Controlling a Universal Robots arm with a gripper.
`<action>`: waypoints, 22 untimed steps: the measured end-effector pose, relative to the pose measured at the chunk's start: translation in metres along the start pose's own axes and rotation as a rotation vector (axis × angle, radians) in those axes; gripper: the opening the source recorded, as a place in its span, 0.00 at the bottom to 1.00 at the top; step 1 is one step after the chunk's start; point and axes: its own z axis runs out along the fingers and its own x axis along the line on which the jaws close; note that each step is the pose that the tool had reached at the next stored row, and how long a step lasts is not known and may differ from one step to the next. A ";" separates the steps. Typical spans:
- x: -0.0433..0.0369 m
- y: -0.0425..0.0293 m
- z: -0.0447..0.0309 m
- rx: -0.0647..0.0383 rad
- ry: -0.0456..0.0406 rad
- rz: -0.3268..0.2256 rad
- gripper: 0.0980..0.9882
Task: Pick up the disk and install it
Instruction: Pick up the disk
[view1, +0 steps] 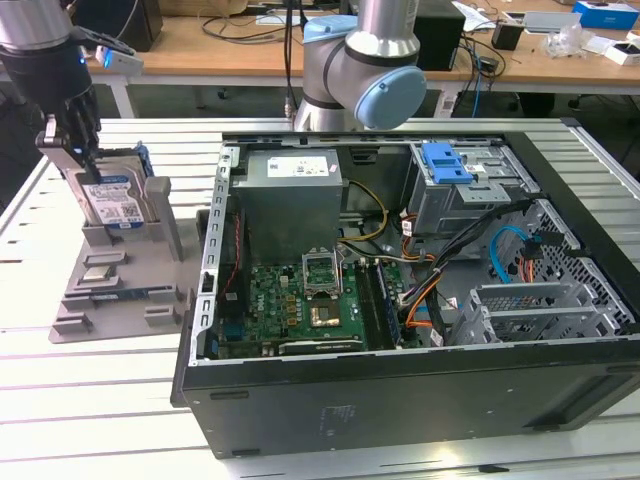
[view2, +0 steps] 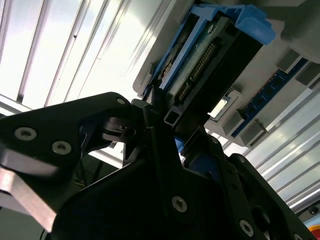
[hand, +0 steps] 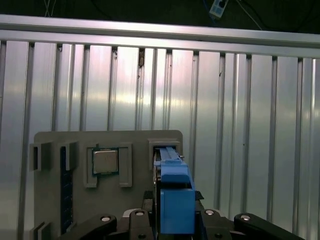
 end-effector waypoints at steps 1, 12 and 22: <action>-0.0002 0.0001 -0.0014 0.000 0.0000 0.000 0.30; -0.0026 0.0007 -0.0240 0.000 0.0000 0.000 0.30; -0.0061 0.0020 -0.0607 0.000 0.0000 0.000 0.30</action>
